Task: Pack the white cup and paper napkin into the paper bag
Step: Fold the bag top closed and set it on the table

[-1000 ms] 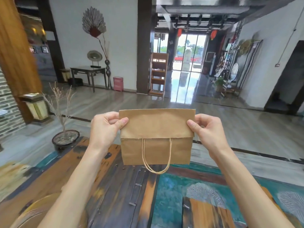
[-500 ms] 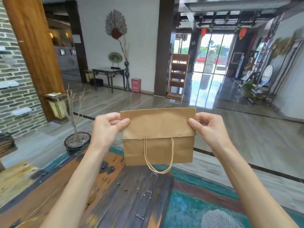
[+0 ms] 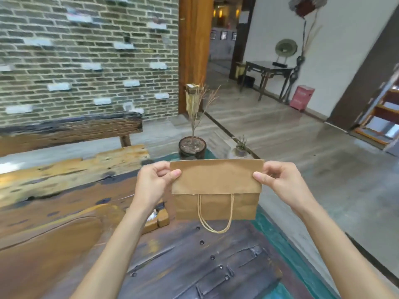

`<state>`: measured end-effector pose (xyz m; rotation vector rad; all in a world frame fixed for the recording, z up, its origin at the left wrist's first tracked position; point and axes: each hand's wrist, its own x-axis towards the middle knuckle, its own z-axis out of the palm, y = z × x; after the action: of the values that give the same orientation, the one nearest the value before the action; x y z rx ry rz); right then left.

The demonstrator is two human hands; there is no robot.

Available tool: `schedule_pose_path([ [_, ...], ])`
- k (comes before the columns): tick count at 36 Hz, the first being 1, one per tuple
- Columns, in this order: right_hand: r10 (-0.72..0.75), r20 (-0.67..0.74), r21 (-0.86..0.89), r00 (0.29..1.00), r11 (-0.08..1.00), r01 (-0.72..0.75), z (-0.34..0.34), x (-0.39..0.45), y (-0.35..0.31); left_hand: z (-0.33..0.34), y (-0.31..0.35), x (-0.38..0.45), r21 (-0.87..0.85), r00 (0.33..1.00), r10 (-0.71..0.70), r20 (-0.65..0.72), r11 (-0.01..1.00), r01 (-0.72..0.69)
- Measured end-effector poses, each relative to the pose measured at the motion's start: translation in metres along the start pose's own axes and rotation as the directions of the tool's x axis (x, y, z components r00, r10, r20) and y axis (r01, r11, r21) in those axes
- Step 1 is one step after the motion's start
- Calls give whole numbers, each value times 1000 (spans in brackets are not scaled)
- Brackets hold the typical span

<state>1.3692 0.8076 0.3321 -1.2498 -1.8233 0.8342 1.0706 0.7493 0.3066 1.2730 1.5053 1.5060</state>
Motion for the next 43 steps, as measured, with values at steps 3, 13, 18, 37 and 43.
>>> schedule_pose_path([
  [3, 18, 95, 43, 995, 999, -22, 23, 23, 11, -9, -19, -1, 2, 993, -65, -96, 998, 65],
  [13, 119, 255, 26, 960, 991, -130, 112, 73, 69, -42, -105, 10, 91, 969, -160, -190, 979, 180],
  [18, 214, 248, -135, 945, 973, -185, 149, 79, 111, -42, -171, 5, 62, 925, -343, -166, 932, 357],
  [37, 458, 471, -437, 754, 864, -252, 244, 89, 241, 7, -290, -8, 91, 640, -707, -300, 647, 757],
  [43, 480, 519, -479, 707, 849, -225, 253, 95, 266, 13, -316, -11, 258, 640, -716, -280, 586, 768],
])
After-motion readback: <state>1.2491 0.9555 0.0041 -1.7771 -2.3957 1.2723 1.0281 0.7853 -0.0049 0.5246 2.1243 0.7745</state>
